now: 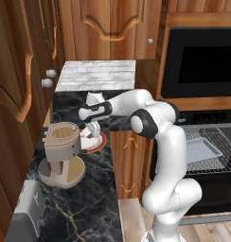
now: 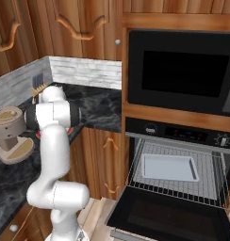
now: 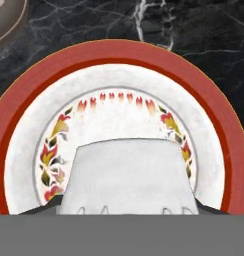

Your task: Take the baked cake out of the oven and place it on the plate for cooling. Then close the oven door.

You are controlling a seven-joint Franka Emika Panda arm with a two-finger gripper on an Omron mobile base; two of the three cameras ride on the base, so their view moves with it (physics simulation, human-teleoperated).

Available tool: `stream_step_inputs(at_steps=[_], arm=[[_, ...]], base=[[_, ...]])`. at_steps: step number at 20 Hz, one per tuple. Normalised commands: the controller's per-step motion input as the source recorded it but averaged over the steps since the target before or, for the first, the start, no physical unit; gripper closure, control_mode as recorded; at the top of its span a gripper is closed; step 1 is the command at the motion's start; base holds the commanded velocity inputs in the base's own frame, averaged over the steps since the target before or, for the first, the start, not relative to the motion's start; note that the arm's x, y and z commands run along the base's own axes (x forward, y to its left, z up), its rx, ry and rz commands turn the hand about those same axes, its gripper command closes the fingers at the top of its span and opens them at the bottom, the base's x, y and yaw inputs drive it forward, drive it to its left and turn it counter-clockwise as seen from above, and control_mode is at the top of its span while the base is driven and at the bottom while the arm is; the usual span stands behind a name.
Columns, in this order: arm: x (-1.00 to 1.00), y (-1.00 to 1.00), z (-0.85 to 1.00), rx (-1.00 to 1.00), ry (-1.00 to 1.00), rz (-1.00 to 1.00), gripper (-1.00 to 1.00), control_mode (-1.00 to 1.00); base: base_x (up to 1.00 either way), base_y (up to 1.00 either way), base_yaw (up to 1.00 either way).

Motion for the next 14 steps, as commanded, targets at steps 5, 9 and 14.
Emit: stream_step_inputs(at_steps=[5,9,14], arm=[[0.23,0.24,-0.43,-0.04,0.01,0.0,1.0,-1.0],[0.08,0.0,-0.33,-0.05,0.0,0.0,-1.0,-1.0],[-0.23,0.0,-0.05,-0.01,0.0,0.0,-1.0,-1.0]], base=[[0.0,0.0,0.0],[0.0,0.0,0.0],[0.0,0.0,0.0]])
